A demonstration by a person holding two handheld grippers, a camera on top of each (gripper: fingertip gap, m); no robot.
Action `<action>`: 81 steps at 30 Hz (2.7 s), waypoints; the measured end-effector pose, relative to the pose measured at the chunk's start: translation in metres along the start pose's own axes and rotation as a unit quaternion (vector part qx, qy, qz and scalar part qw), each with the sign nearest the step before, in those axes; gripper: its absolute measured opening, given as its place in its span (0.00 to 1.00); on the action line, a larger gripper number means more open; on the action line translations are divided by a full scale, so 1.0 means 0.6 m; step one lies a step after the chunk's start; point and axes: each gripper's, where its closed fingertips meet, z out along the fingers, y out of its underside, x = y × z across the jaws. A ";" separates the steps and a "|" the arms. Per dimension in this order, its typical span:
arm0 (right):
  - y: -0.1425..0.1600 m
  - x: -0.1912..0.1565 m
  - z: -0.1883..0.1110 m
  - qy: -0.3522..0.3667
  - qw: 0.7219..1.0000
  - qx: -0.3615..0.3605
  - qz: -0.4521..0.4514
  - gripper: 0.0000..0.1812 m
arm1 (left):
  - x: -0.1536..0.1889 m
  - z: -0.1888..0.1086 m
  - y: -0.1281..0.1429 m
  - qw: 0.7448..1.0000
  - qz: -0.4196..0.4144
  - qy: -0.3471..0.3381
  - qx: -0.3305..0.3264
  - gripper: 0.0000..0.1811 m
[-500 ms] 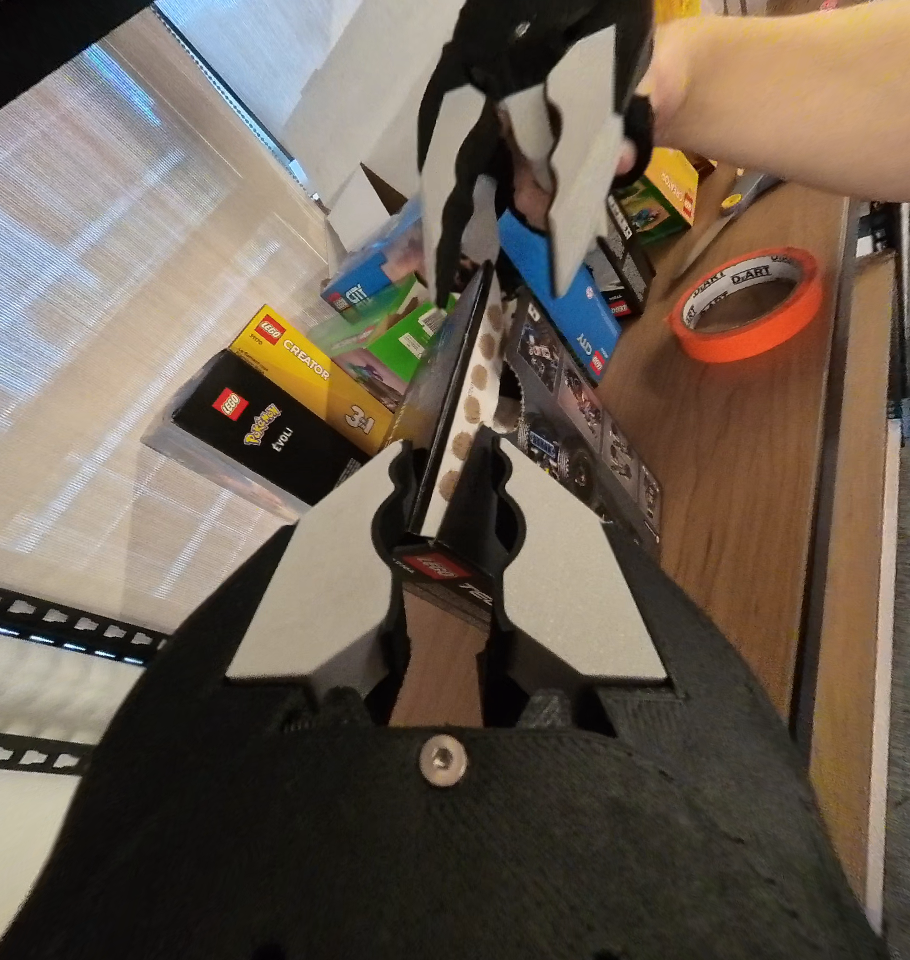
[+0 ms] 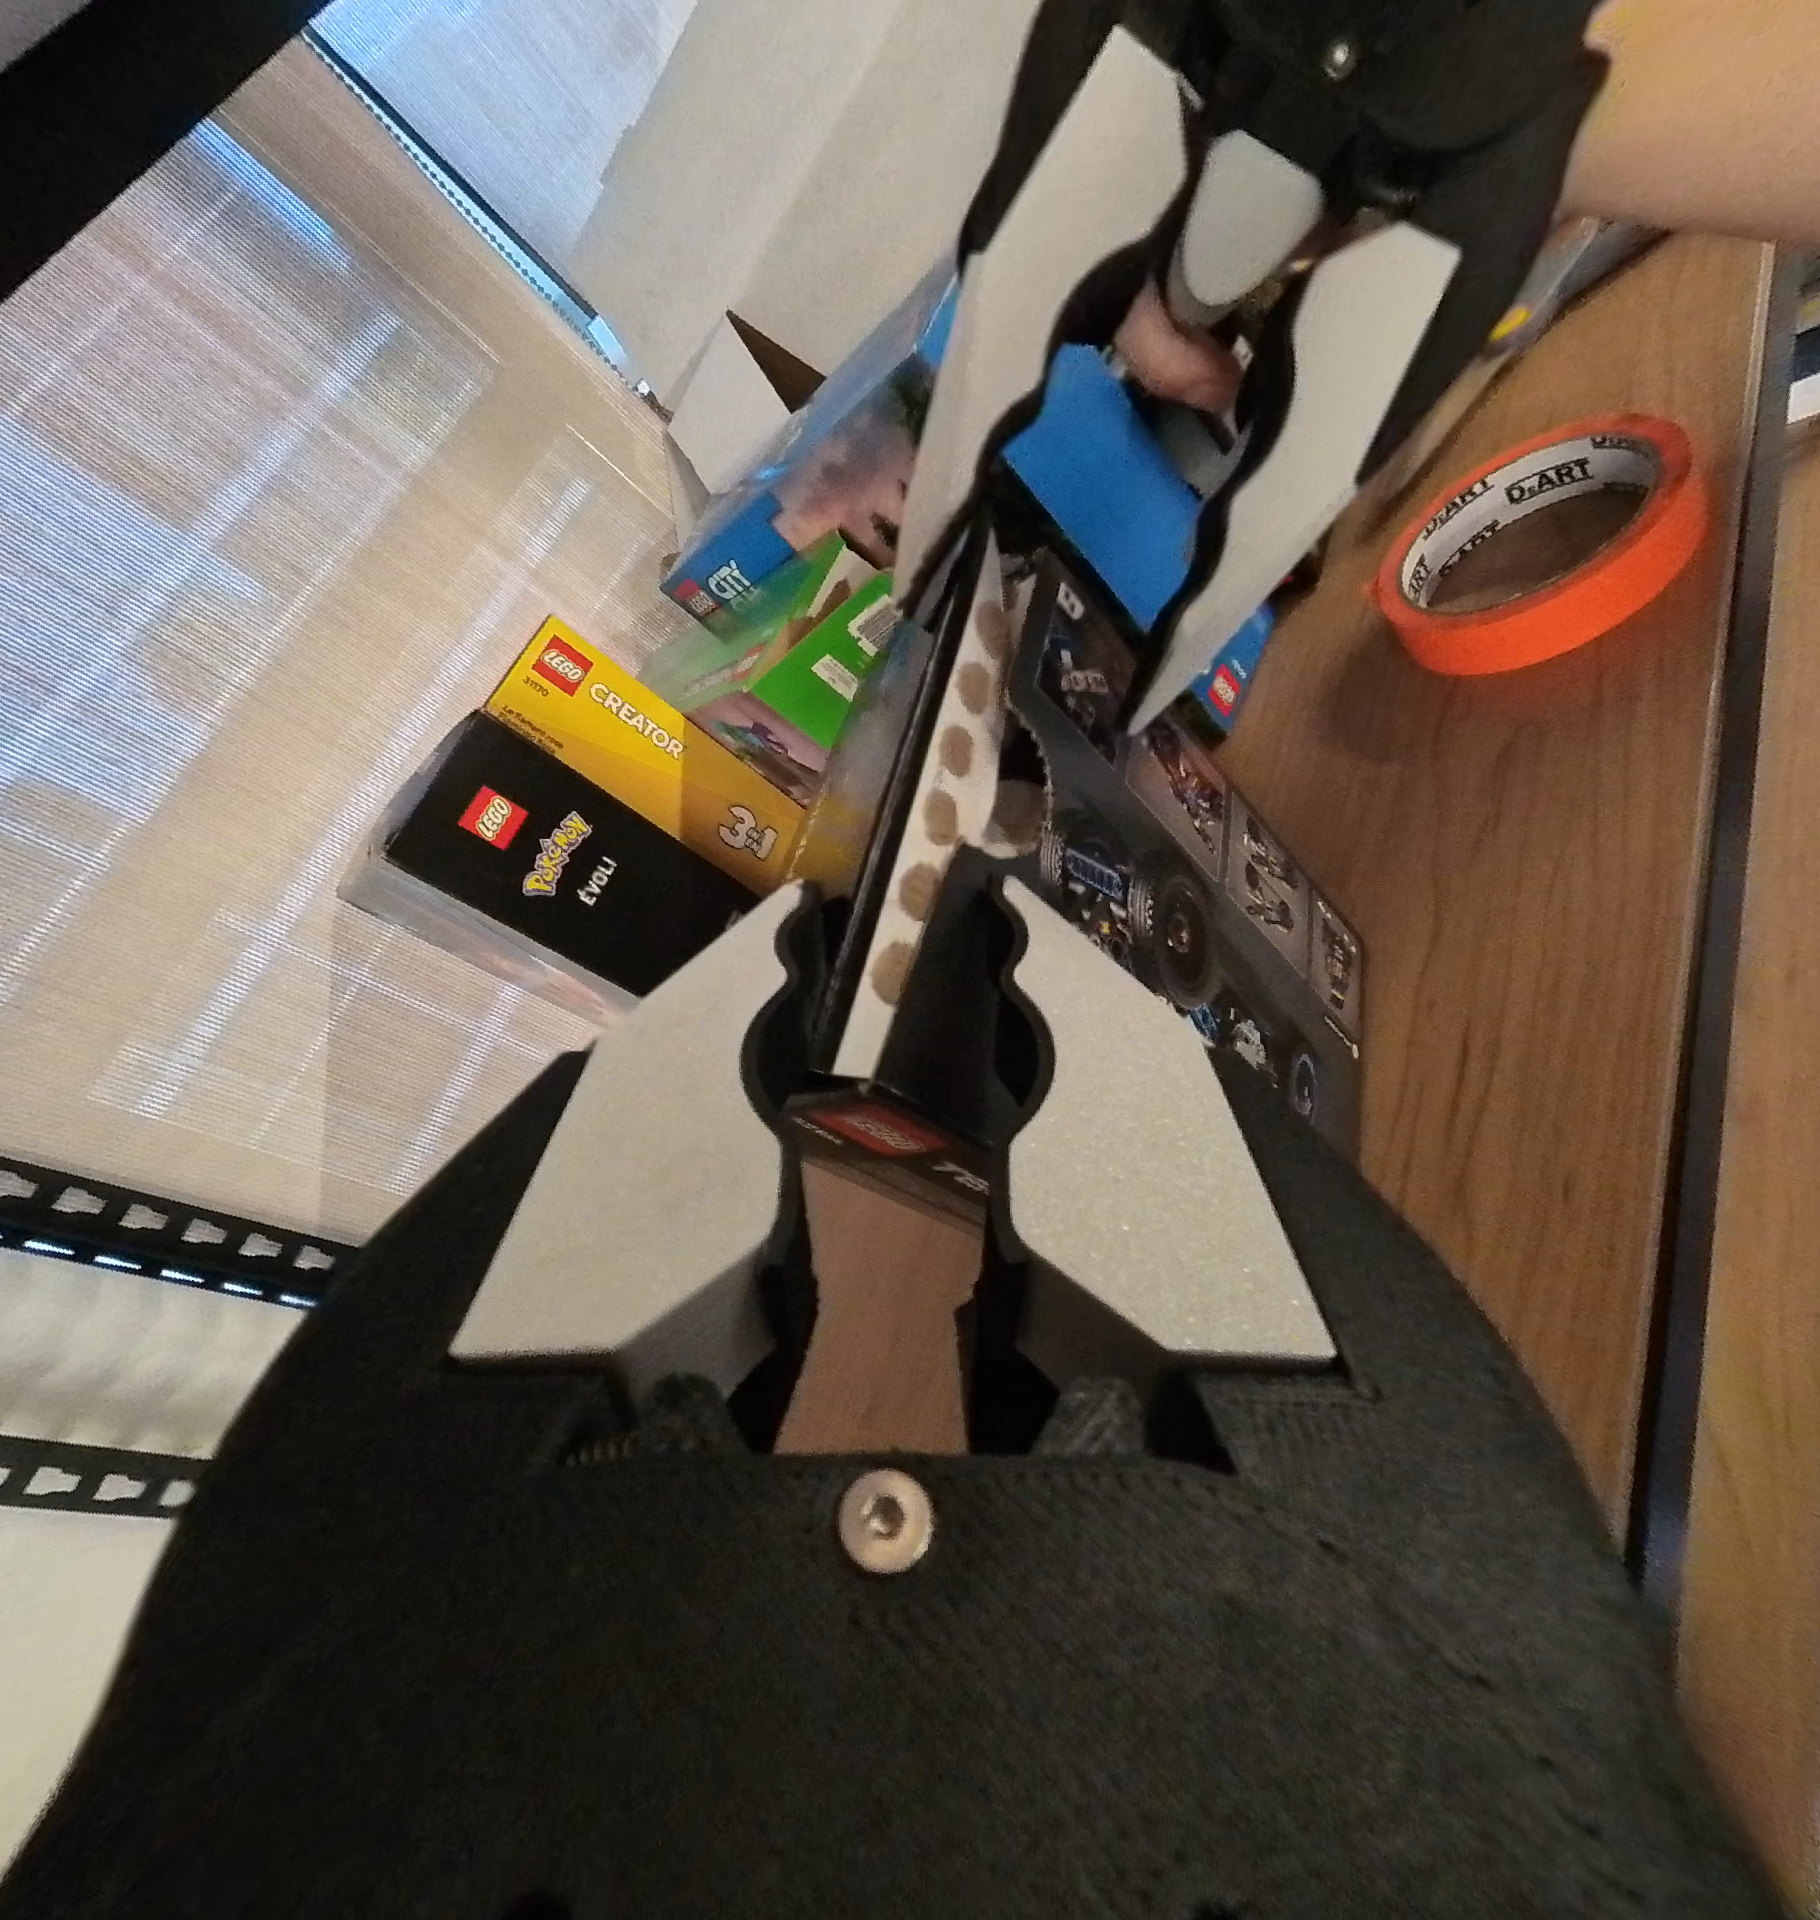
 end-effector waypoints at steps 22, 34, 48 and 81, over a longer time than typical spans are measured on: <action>0.017 0.020 -0.030 -0.236 0.762 0.082 0.598 0.02 | -0.005 0.001 -0.005 0.998 -0.047 -0.001 0.031 0.14; 0.013 0.012 -0.036 -0.317 0.639 -0.011 0.701 0.01 | -0.004 0.001 -0.004 0.999 -0.040 -0.001 0.030 0.14; -0.012 0.093 -0.040 -0.151 0.831 0.082 0.529 0.00 | 0.000 0.001 -0.002 0.999 -0.026 -0.002 0.020 0.14; 0.013 0.004 -0.008 -0.135 0.965 0.043 0.219 0.14 | -0.003 -0.020 0.010 0.996 -0.087 -0.025 0.024 0.05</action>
